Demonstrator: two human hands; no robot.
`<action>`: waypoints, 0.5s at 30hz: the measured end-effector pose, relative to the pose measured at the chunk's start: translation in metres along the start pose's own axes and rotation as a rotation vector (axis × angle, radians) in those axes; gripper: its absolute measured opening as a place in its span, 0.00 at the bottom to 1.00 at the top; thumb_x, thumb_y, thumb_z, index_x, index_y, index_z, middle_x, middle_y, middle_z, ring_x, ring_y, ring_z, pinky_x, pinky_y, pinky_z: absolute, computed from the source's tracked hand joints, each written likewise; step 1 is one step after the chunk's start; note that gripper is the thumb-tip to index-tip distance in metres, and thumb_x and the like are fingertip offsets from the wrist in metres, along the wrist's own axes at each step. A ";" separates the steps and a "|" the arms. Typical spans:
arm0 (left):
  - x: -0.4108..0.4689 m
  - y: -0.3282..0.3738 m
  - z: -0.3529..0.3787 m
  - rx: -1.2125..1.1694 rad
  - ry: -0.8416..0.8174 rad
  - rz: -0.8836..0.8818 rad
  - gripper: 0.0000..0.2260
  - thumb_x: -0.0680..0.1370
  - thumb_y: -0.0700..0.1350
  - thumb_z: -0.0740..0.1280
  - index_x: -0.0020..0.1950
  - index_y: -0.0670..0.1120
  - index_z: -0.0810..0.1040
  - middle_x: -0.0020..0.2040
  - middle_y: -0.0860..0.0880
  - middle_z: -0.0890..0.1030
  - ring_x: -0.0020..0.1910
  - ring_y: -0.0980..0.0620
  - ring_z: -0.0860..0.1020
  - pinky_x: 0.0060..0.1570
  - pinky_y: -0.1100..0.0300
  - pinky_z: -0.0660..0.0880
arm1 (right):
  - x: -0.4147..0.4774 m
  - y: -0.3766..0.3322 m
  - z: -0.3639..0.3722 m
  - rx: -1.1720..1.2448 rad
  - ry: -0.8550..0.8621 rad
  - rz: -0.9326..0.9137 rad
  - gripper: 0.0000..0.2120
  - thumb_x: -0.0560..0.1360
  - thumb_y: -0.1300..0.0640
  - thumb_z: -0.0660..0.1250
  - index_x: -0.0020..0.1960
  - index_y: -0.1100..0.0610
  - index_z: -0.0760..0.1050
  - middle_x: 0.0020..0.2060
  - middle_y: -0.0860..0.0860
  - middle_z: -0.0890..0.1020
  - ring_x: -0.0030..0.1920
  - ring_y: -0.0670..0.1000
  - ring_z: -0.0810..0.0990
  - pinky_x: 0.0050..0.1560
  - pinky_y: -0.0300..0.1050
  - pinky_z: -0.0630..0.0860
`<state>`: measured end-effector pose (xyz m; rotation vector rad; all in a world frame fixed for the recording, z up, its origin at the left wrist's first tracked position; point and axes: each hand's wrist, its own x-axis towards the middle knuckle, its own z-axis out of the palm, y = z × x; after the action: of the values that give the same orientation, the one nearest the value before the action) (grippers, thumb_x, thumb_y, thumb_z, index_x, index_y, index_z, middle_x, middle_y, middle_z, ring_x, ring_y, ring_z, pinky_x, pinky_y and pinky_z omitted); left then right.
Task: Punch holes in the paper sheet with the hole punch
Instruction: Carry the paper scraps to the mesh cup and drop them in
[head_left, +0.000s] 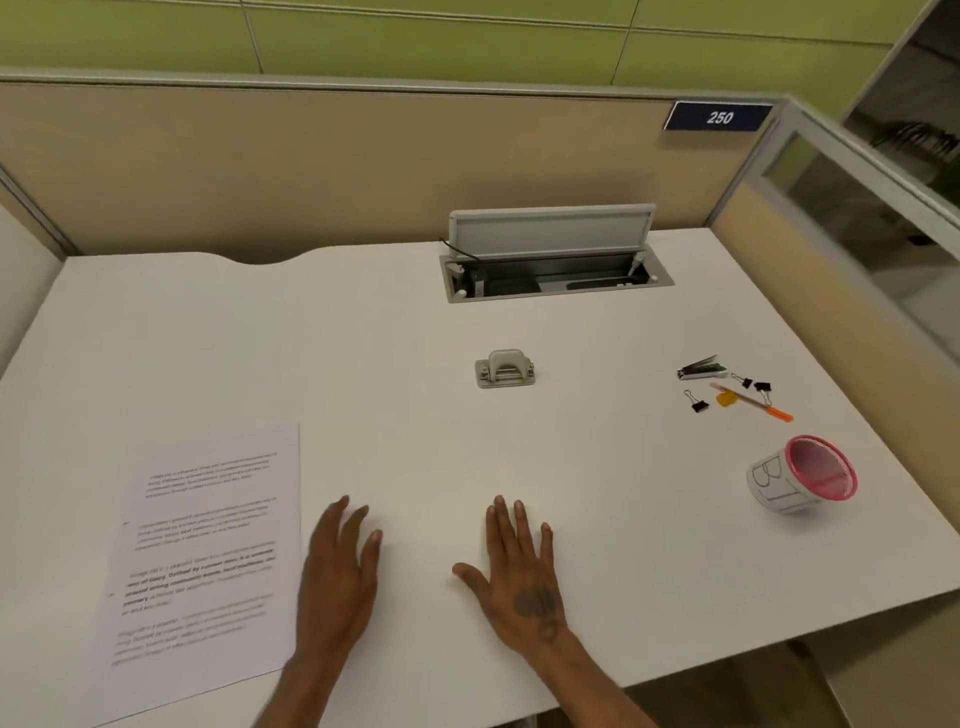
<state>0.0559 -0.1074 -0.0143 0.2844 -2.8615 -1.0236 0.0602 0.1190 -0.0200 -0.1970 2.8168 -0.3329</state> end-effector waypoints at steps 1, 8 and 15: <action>-0.001 0.008 0.010 0.048 -0.038 0.042 0.26 0.81 0.58 0.50 0.70 0.45 0.73 0.75 0.45 0.67 0.75 0.45 0.64 0.72 0.52 0.61 | 0.003 0.010 -0.004 0.030 0.030 -0.023 0.41 0.76 0.29 0.39 0.78 0.56 0.42 0.79 0.48 0.44 0.78 0.50 0.37 0.74 0.53 0.35; -0.003 0.016 0.052 0.348 -0.156 0.071 0.29 0.80 0.59 0.40 0.79 0.49 0.54 0.80 0.49 0.51 0.79 0.52 0.48 0.77 0.50 0.50 | 0.078 0.097 -0.060 0.138 0.040 0.004 0.41 0.76 0.31 0.44 0.79 0.55 0.40 0.79 0.47 0.41 0.78 0.46 0.39 0.78 0.49 0.42; -0.002 0.012 0.057 0.369 -0.159 0.031 0.26 0.81 0.58 0.44 0.80 0.54 0.52 0.80 0.54 0.50 0.79 0.58 0.45 0.77 0.56 0.44 | 0.155 0.103 -0.065 -0.010 -0.065 -0.319 0.47 0.72 0.25 0.42 0.79 0.55 0.40 0.79 0.47 0.41 0.78 0.44 0.38 0.79 0.52 0.44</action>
<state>0.0481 -0.0627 -0.0501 0.1890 -3.1771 -0.5279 -0.1170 0.2059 -0.0280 -0.6509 2.7190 -0.3735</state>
